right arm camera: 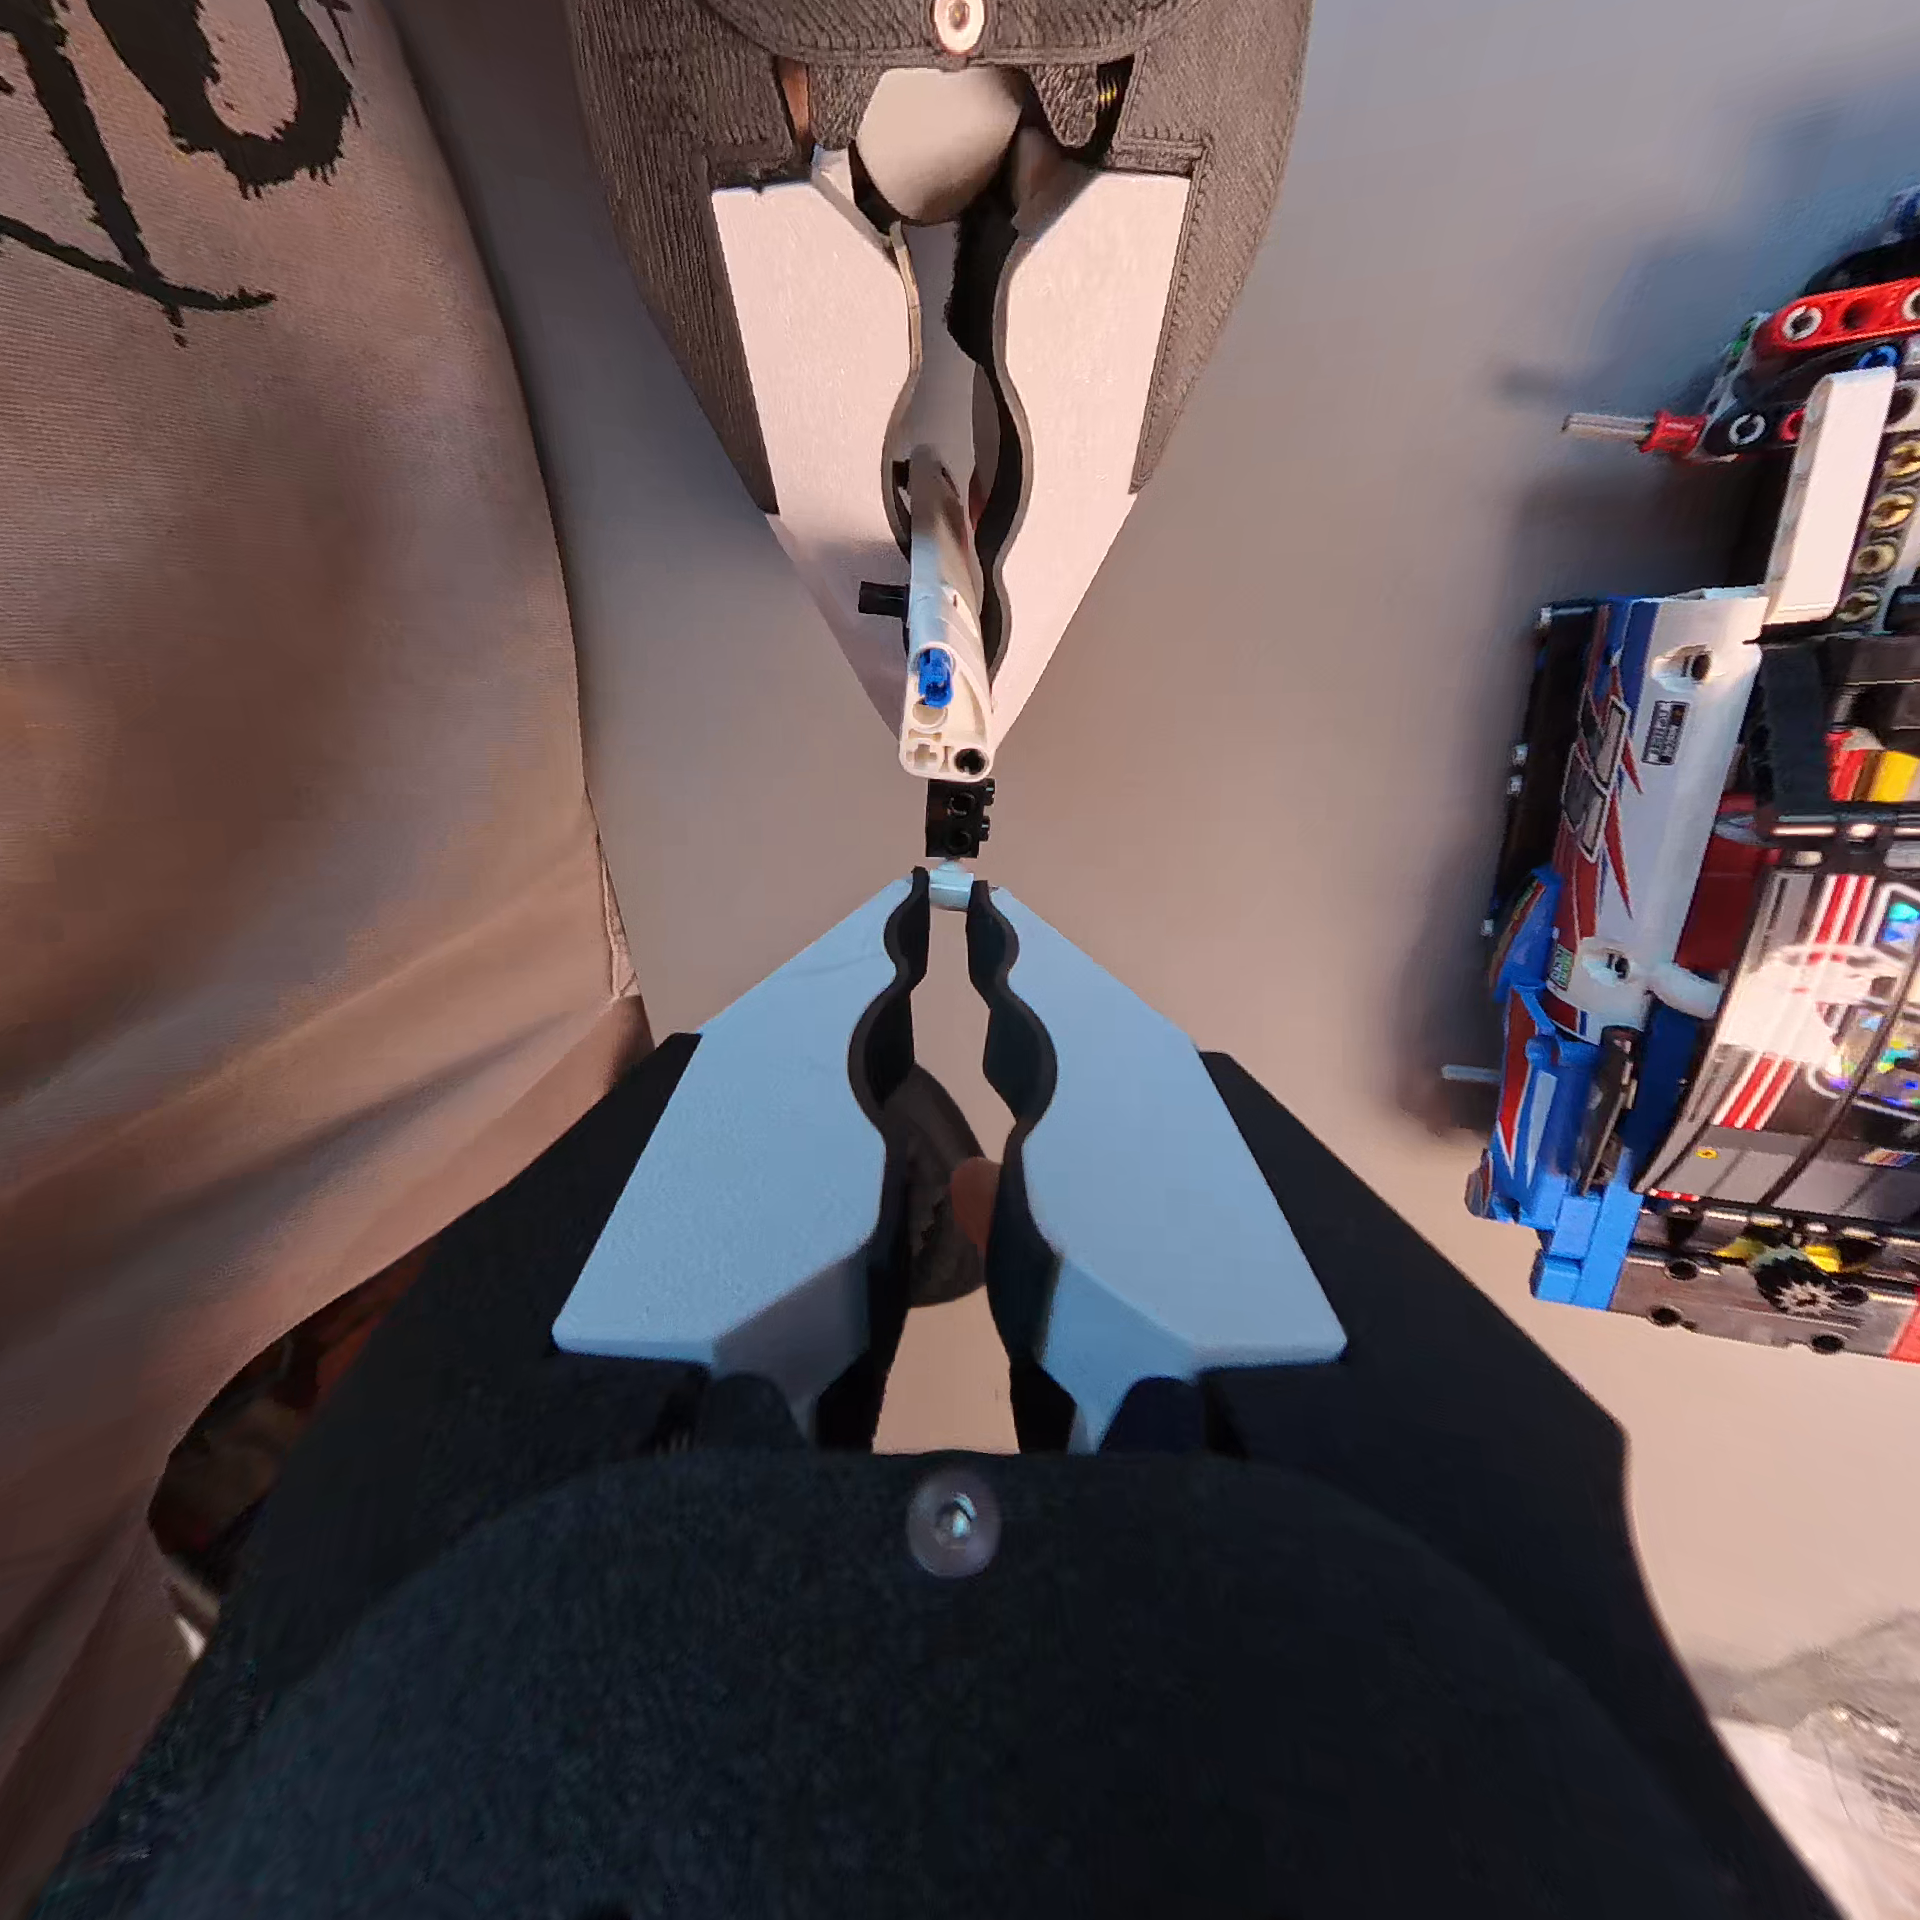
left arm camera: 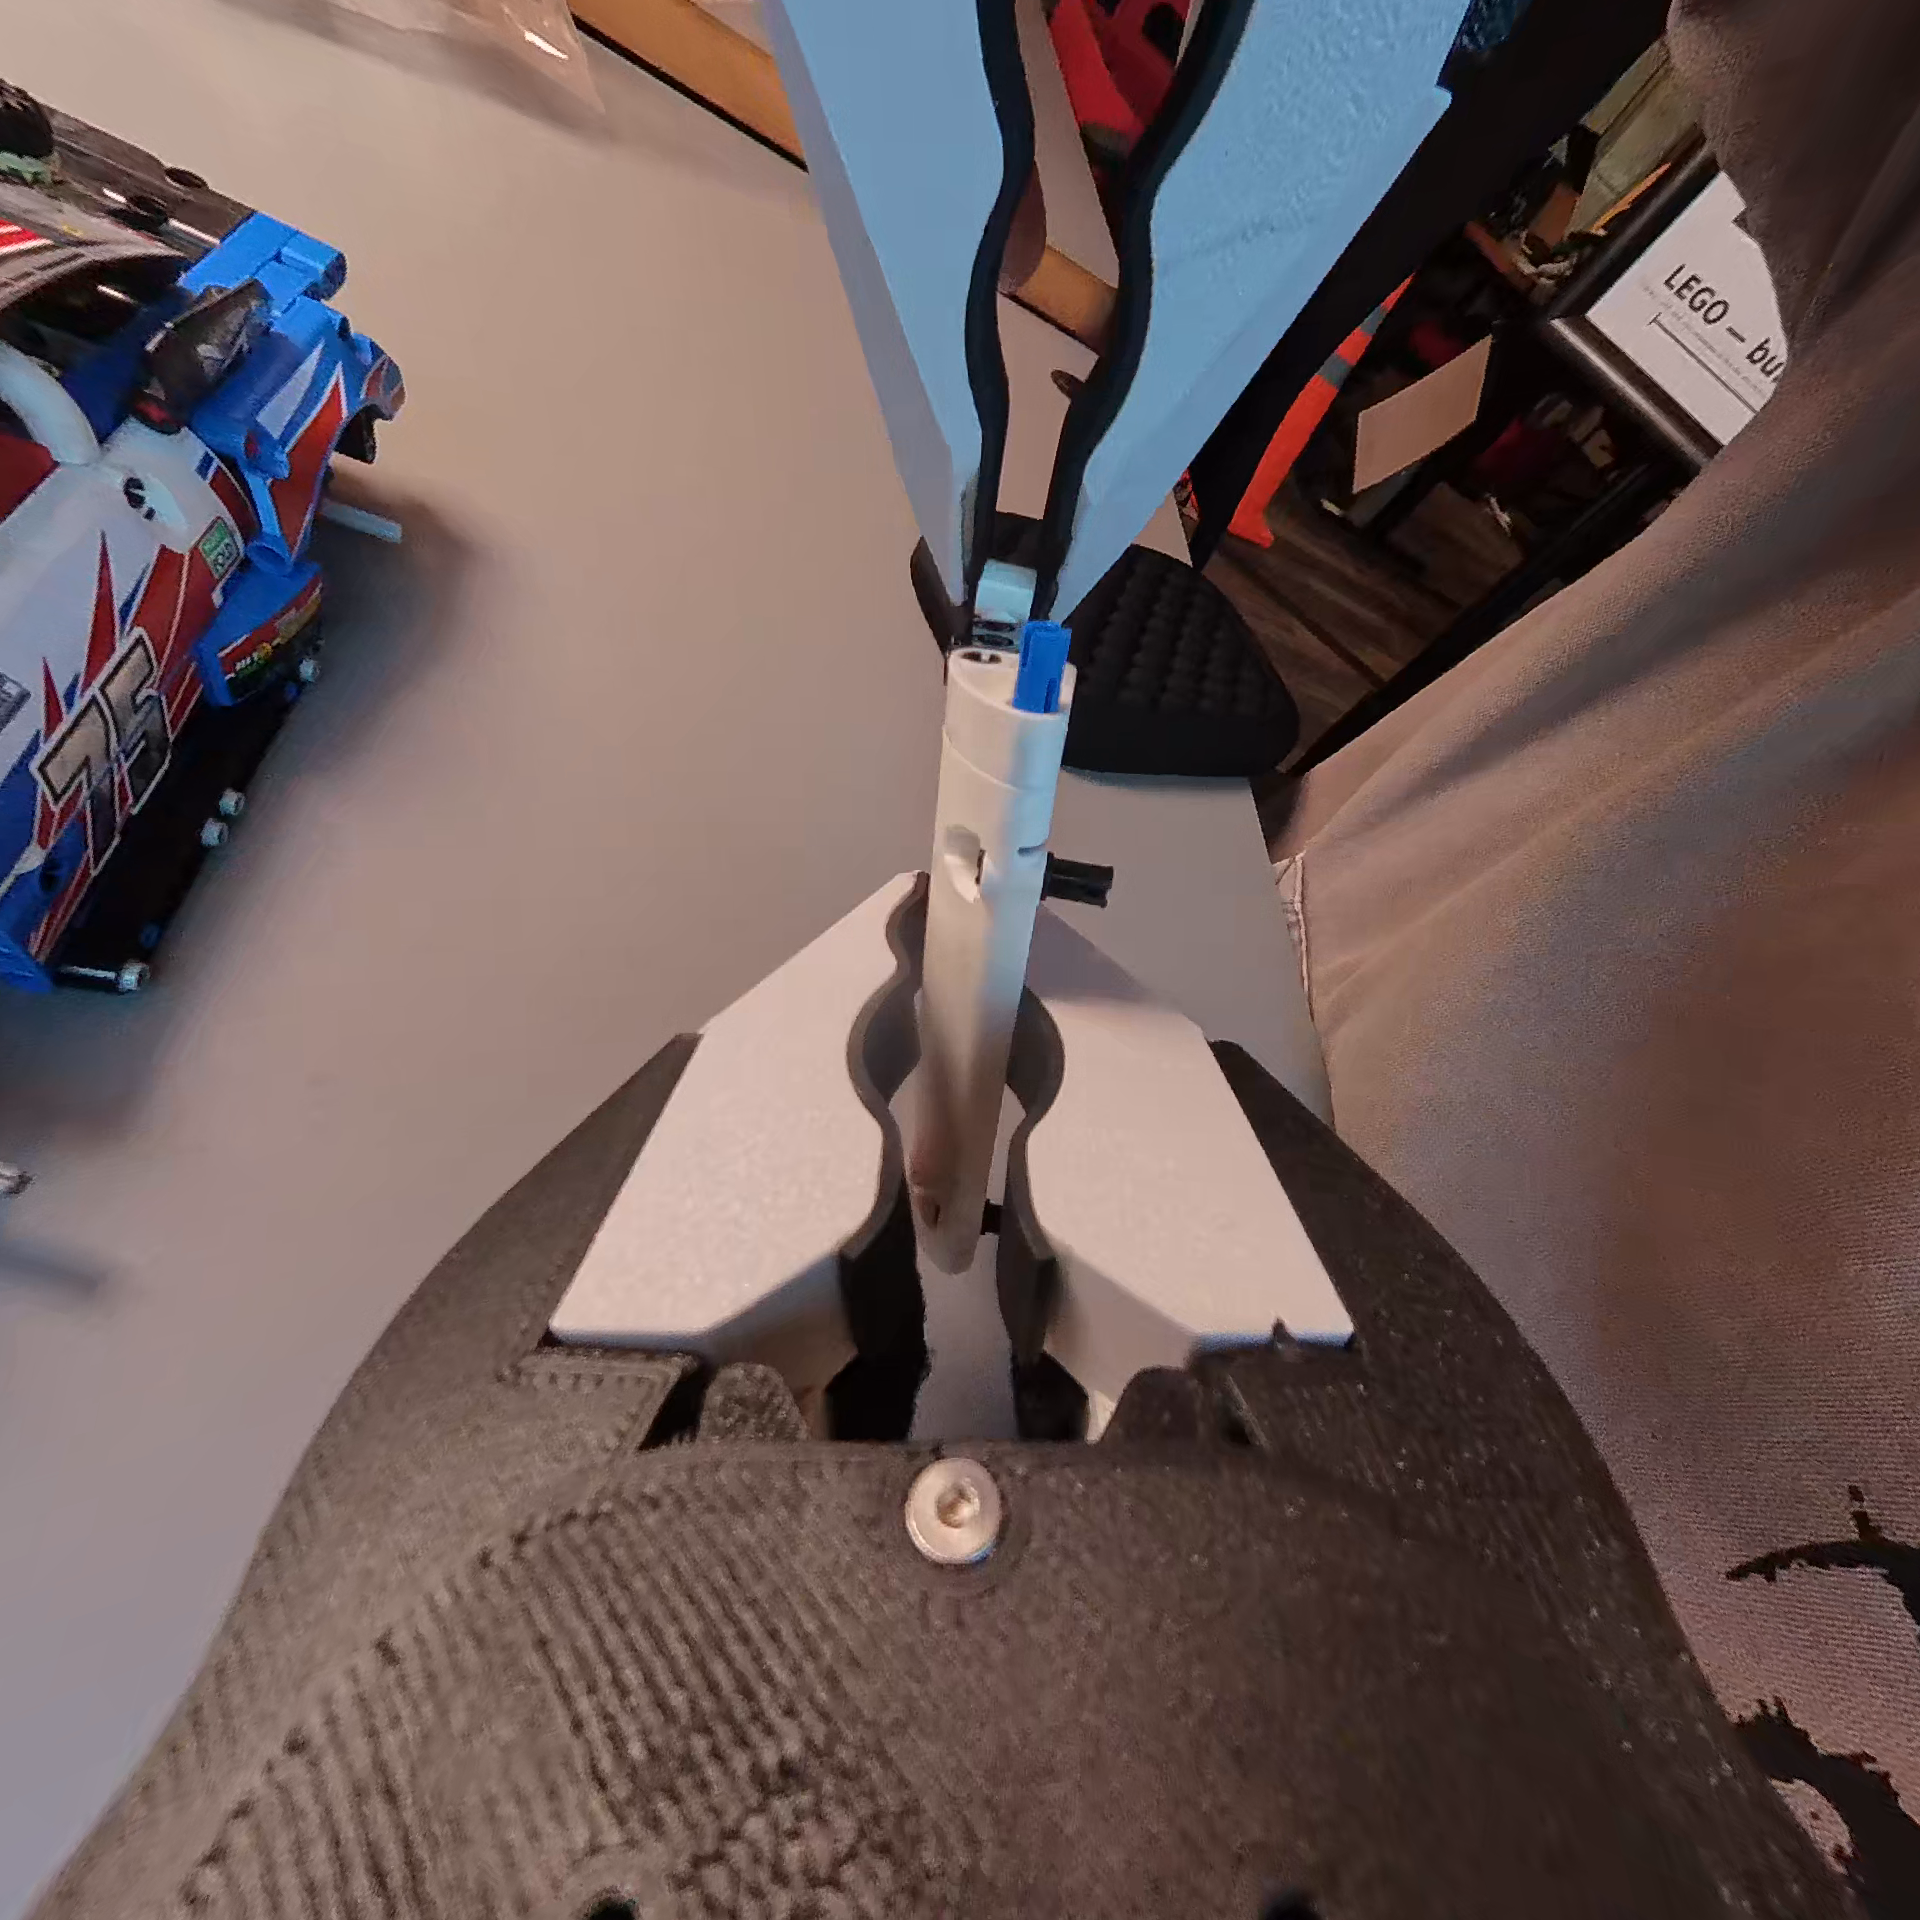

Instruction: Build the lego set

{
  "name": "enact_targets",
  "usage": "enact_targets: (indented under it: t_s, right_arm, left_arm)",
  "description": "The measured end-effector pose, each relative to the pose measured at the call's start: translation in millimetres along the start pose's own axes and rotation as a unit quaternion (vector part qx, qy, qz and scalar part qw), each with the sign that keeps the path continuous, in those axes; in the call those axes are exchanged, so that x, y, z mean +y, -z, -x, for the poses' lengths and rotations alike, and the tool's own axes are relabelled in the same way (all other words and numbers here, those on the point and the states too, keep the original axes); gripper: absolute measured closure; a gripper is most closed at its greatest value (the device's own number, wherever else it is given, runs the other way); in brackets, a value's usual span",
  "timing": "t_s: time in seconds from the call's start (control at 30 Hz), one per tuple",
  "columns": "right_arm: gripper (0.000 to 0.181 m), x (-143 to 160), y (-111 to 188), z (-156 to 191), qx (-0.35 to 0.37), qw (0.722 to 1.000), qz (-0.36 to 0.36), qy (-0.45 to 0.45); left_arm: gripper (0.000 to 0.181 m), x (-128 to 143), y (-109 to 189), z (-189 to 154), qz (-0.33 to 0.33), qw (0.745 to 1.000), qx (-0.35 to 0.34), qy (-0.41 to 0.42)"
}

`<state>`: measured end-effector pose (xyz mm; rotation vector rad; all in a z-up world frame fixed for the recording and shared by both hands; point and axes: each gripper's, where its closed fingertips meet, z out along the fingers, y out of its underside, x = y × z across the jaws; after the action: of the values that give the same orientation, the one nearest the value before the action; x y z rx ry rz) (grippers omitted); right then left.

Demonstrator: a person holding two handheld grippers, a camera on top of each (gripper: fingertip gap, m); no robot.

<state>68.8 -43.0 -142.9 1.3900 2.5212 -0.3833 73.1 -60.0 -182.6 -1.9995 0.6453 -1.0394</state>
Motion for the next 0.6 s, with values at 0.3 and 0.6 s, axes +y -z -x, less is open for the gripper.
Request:
enact_targets:
  t_s: [0.3,0.6]
  right_arm:
    - [0.178,-3.1,-1.3,2.0,0.0,0.998,0.059,0.009]
    - [0.178,-7.6,-0.2,8.0,-0.011,1.0,0.014,0.003]
  left_arm:
    - [0.175,3.3,1.7,-1.6,0.012,1.0,-0.003,-0.01]
    - [0.176,2.2,4.1,-9.9,-0.007,0.999,0.029,0.016]
